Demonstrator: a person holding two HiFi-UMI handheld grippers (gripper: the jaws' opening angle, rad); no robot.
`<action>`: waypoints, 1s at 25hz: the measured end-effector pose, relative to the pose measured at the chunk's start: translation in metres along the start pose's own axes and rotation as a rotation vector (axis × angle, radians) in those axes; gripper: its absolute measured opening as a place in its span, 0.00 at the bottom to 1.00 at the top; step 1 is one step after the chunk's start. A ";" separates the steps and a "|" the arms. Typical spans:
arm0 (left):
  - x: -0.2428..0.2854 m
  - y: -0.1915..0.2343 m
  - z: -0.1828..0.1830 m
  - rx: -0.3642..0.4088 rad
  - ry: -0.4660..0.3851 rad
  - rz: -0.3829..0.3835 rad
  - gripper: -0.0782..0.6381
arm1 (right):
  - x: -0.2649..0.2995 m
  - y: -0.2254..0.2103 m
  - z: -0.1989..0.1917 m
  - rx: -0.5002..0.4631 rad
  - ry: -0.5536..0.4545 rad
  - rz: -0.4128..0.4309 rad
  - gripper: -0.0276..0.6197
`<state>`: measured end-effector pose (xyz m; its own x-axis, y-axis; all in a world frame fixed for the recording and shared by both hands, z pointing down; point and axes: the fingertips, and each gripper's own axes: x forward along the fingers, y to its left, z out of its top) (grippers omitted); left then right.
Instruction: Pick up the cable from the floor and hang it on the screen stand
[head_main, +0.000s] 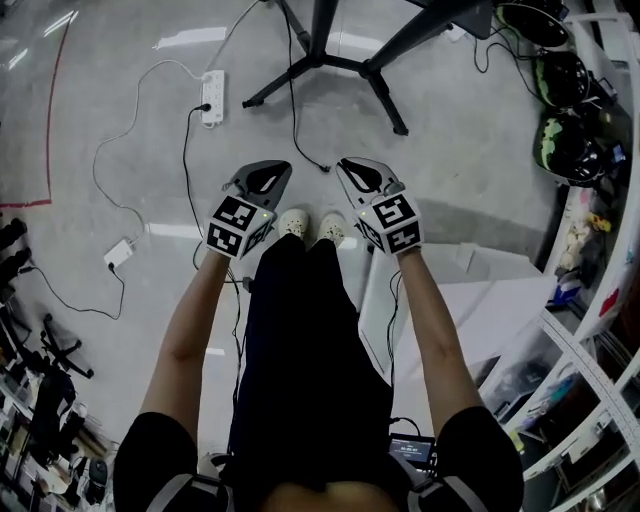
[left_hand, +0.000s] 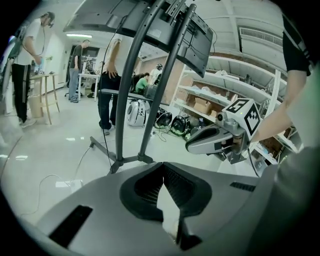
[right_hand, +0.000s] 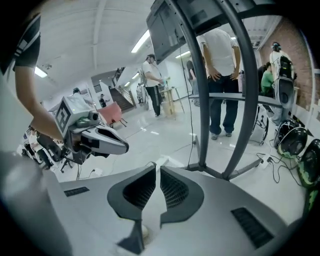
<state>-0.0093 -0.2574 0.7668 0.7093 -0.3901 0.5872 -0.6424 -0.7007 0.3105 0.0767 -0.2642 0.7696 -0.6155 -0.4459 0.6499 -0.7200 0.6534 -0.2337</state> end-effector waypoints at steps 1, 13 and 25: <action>0.011 0.005 -0.012 -0.014 0.007 -0.003 0.12 | 0.010 -0.006 -0.013 -0.010 0.013 -0.003 0.09; 0.162 0.035 -0.176 0.072 0.167 -0.049 0.12 | 0.140 -0.054 -0.183 -0.028 0.157 0.010 0.09; 0.253 0.081 -0.333 -0.247 0.342 0.034 0.12 | 0.225 -0.073 -0.319 -0.046 0.304 0.004 0.08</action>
<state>0.0209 -0.2141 1.1895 0.5760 -0.1610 0.8015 -0.7436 -0.5105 0.4318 0.0927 -0.2172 1.1634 -0.4891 -0.2446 0.8372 -0.6987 0.6844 -0.2082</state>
